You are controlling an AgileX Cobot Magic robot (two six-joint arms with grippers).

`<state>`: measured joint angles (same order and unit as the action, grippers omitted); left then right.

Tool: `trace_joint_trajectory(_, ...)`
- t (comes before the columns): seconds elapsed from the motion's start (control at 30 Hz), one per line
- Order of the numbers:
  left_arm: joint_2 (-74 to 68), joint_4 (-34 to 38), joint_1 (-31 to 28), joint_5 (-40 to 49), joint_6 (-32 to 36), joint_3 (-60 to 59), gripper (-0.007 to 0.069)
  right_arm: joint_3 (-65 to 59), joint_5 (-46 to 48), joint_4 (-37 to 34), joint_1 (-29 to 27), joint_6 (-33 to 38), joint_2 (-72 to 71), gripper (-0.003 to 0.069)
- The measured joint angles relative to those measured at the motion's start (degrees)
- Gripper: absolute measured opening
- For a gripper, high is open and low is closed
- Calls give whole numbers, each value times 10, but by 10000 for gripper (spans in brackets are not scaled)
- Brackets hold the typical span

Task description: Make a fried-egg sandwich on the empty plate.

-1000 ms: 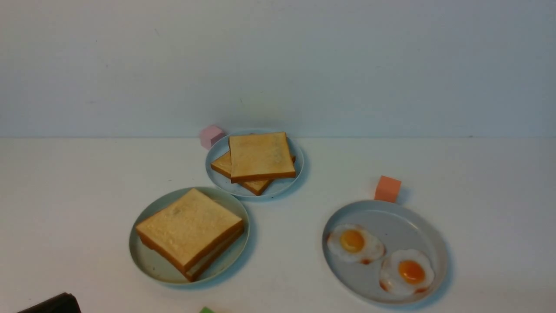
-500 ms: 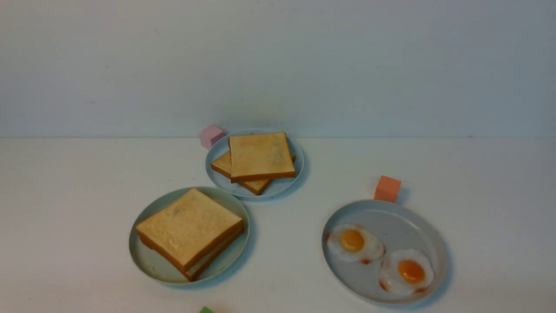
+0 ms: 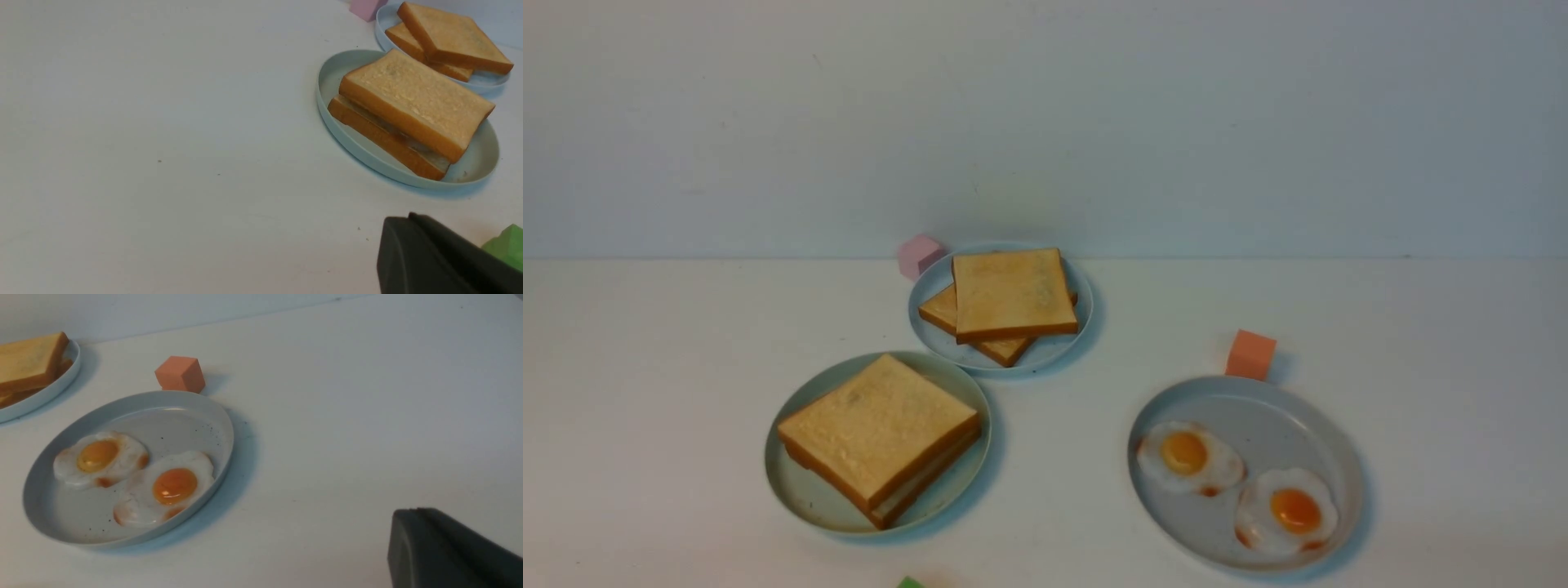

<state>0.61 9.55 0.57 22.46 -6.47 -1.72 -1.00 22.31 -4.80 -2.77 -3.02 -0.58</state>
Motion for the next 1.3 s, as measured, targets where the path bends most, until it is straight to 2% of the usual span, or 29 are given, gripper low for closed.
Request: trace_joint_trajectory(1.3,0,0,0,0,-2,0,-3,0,0,0,0,0,0,57)
